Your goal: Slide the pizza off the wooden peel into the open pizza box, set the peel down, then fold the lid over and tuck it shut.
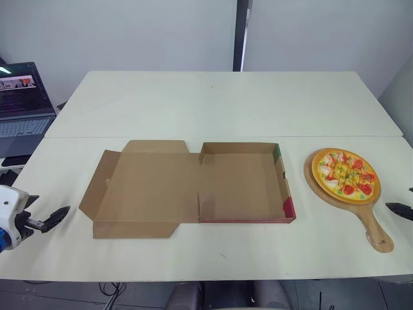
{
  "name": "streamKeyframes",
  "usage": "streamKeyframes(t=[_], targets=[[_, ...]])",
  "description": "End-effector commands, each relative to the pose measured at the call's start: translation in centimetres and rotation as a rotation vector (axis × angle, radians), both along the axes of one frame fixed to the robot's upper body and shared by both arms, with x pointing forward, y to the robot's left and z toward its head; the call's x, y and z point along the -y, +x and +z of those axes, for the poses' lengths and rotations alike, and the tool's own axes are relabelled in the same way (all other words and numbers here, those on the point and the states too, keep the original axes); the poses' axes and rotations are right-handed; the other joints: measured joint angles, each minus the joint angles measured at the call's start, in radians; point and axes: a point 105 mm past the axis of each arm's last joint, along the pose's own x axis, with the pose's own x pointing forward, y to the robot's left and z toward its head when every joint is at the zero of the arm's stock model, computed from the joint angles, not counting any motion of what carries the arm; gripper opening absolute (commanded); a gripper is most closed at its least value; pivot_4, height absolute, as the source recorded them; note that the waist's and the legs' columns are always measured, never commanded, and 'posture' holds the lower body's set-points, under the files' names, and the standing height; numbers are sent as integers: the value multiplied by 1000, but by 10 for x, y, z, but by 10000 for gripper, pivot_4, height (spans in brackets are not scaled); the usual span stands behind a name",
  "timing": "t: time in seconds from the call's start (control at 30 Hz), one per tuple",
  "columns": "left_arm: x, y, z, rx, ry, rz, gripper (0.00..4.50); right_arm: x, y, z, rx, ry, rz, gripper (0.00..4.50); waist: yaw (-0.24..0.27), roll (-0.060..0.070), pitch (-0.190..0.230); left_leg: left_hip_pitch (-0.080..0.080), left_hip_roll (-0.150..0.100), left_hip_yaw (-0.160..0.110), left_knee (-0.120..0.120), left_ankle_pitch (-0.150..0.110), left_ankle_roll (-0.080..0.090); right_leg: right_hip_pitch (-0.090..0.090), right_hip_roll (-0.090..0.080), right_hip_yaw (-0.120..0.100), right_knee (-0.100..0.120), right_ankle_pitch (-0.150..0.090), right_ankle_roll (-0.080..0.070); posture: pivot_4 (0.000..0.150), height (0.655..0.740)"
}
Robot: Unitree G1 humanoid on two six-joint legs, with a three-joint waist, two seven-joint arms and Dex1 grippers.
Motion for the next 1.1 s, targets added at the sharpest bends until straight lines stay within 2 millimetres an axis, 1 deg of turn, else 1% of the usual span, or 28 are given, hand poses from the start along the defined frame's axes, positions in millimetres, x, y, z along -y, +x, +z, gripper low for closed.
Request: streamKeyframes(t=[0.03,0.1,0.2,0.27,0.37,0.67,0.77,0.83,0.9,0.97,1.07,1.1], targets=[[2,4,11,14,2,-41,44841,3,3,13,30,-48,6,45000,0,0,0,0,0,0,0,0,0,0,0,0,0,0,0,1500,7400],[2,4,14,27,-34,-58,44841,6,3,13,53,-61,-15,45000,0,0,0,0,0,0,0,0,0,0,0,0,0,0,0,1500,7400],[0,4,16,44,-60,-62,44841,17,3,10,72,-124,-67,45000,-1,0,0,0,0,0,0,0,0,0,0,0,0,0,0,1500,7400],[4,4,17,42,-66,-102,44841,23,2,8,77,-134,-105,45000,-3,0,0,0,0,0,0,0,0,0,0,0,0,0,0,1500,7400],[-1,3,15,24,-103,-71,44841,25,1,7,72,-121,-116,45000,-6,0,0,0,0,1,0,0,0,0,0,0,0,0,-1,1500,7400],[2,0,18,16,-125,-125,44841,29,-7,4,66,-109,-108,45000,-18,0,0,0,0,1,0,0,0,0,0,1,1,0,-1,1500,7400],[3,-1,23,21,-121,-140,44841,32,-8,5,76,-110,-116,45000,-20,0,0,0,0,1,0,0,0,0,1,1,1,0,-1,1500,7400],[12,1,32,26,-108,-200,44841,34,-8,6,86,-107,-123,45000,-21,0,0,0,0,1,0,0,0,0,1,1,1,0,-1,1500,7400],[28,7,40,35,-99,-280,44841,34,-9,6,89,-108,-125,45000,-20,0,0,0,0,1,0,0,0,0,1,1,1,0,-1,1500,7400],[48,16,50,54,-92,-366,44841,35,-10,6,90,-107,-124,45000,-17,0,0,0,0,1,1,0,0,0,1,1,1,0,-1,1500,7400],[93,31,68,82,-110,-536,44841,33,-11,11,121,-98,-119,45000,-13,0,0,0,0,0,1,0,0,0,1,1,1,0,-1,1500,7400],[103,34,71,83,-115,-569,44841,32,-11,12,131,-97,-117,45000,-12,0,0,0,0,0,1,0,0,0,1,1,1,0,-1,1500,7400]])
